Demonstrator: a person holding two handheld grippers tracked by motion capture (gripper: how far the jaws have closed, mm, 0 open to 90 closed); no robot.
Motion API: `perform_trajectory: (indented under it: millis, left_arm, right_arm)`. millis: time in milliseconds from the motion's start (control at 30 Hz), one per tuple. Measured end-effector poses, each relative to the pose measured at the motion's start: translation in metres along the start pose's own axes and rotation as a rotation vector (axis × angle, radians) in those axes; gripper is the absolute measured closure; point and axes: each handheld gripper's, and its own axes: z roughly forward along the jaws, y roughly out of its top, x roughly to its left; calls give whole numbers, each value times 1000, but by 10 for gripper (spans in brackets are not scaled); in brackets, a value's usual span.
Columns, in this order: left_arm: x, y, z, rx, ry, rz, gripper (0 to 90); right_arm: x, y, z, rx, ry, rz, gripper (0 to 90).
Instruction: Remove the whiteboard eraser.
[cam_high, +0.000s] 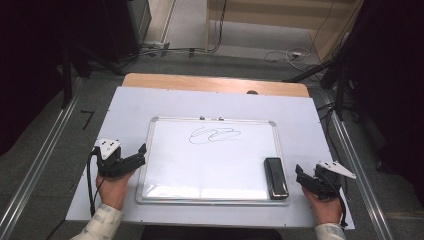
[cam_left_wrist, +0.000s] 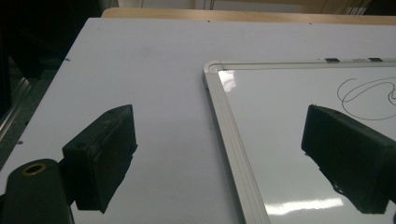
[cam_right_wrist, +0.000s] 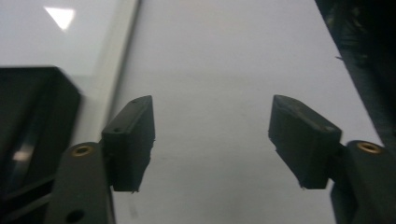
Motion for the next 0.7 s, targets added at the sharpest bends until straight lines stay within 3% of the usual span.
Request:
perform_trajectory:
  millis: [167,333,700]
  left_arm:
    - [1,-1,1,7,3,-3,107]
    - [0,-1,1,9,6,1,107]
    - [0,-1,2,9,1,2,107]
  right_arm:
    - [12,3,-15,1,84,44,237]
    - [36,5,-17,20,150,30,233]
    - [65,7,-4,39,133,-1,264]
